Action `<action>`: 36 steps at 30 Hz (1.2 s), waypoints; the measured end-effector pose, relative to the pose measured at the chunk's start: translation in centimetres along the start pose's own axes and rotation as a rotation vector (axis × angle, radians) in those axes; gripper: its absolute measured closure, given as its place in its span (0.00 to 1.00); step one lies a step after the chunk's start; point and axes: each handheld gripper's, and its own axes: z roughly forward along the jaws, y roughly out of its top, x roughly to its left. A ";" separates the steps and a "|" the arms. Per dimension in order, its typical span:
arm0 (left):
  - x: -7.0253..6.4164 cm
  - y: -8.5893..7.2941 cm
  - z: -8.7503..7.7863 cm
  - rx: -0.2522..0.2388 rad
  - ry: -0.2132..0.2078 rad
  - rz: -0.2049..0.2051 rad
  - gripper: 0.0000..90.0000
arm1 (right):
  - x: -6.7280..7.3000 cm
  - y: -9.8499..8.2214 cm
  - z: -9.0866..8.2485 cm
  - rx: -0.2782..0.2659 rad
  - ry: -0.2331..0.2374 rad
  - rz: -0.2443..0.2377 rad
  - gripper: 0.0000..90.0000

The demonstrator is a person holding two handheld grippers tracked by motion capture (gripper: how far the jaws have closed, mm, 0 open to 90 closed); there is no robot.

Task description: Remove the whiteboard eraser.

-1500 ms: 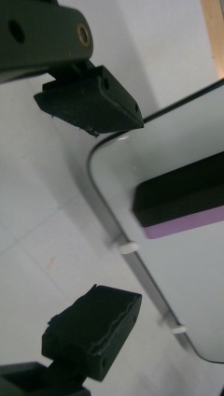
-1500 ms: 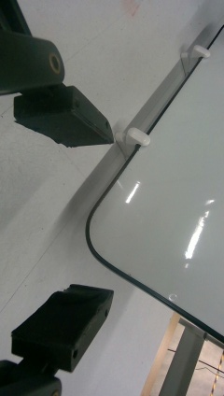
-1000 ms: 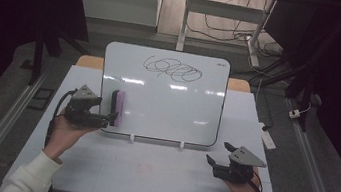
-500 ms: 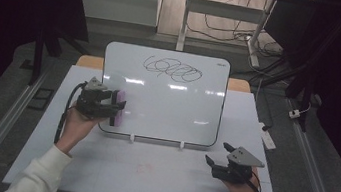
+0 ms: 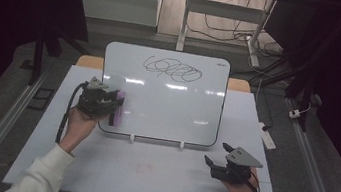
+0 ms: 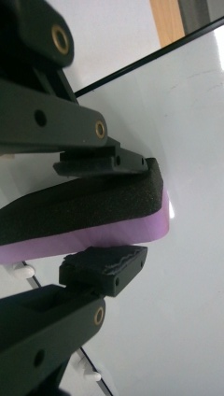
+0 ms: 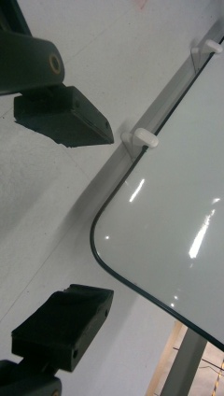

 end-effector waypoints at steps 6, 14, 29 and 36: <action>-0.4 0.2 -1.0 -0.003 -0.016 0.008 0.66 | -0.1 0.0 -0.1 -0.010 -0.006 -0.001 0.23; -0.8 0.4 -2.8 -0.051 -0.096 0.009 0.66 | -0.1 0.0 -0.2 -0.012 -0.007 0.005 0.23; -1.8 -0.6 -3.2 -0.086 -0.268 0.025 0.66 | 0.5 0.8 -0.3 -0.036 0.036 0.029 0.23; -2.9 -1.1 -2.2 -0.071 -0.313 0.037 0.66 | 0.8 1.0 -0.2 -0.040 0.047 0.027 0.23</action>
